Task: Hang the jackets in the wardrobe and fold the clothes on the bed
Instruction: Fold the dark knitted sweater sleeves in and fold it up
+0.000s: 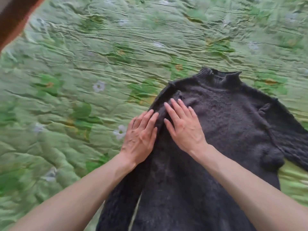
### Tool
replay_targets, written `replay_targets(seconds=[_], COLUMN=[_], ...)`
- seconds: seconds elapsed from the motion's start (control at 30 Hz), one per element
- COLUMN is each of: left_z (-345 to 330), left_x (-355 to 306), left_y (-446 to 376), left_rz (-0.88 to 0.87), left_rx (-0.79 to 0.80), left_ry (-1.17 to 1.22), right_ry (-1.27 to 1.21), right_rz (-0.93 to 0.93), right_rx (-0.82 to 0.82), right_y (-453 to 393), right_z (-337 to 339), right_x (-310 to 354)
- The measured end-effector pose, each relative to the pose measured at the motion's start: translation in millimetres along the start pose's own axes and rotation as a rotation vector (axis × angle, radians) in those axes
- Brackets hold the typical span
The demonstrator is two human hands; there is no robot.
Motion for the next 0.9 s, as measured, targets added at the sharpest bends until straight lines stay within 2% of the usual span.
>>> replay_targets(seconds=[0.17, 0.3, 0.33, 0.4, 0.47, 0.57, 0.7, 0.77, 0.83, 0.9], left_z=[14.9, 22.9, 25.5, 37.9, 56.3, 90.4, 131.9, 128.7, 105.4, 81.4], left_x=[33.9, 43.7, 47.9, 60.1, 76.9, 100.1, 116.6, 123.4, 137.2, 149.0], left_y=[15.7, 7.9, 4.3, -3.3, -13.4, -36.6, -70.3, -76.2, -69.3, -49.8], left_rz=[0.270, 0.506, 0.537, 0.573, 0.586, 0.538, 0.277, 0.240, 0.296, 0.268], left_rx=[0.122, 0.357, 0.366, 0.277, 0.165, 0.109, 0.044, 0.139, 0.357, 0.553], left_ry=[0.023, 0.192, 0.288, 0.503, 0.590, 0.559, 0.240, 0.212, 0.250, 0.200], right_ry=[0.037, 0.082, 0.070, 0.027, 0.006, -0.034, -0.101, -0.033, 0.092, 0.186], right_rz=[-0.057, -0.118, -0.126, -0.138, -0.124, -0.097, -0.047, 0.059, 0.145, 0.154], right_rx=[0.235, 0.316, 0.314, 0.289, 0.235, 0.137, -0.008, 0.019, 0.140, 0.259], right_y=[-15.7, -15.4, -17.2, -21.8, -28.2, -42.7, -72.0, -91.7, -110.0, -123.4], right_z=[-22.4, -20.5, -17.6, -10.3, -2.7, 6.2, 17.0, 17.0, 12.8, 7.7], right_x=[20.9, 26.4, 27.8, 29.9, 33.8, 42.3, 50.8, 51.5, 50.6, 49.9])
Point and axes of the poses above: each hand's wrist, its own y-axis away from the middle knuckle, its own z-axis out of the back of the hand, x = y × z, the point moved 3 cm from there along -y, towards the middle knuckle, and after that the axes turned 1 degree about x, right-handed, at the moved point
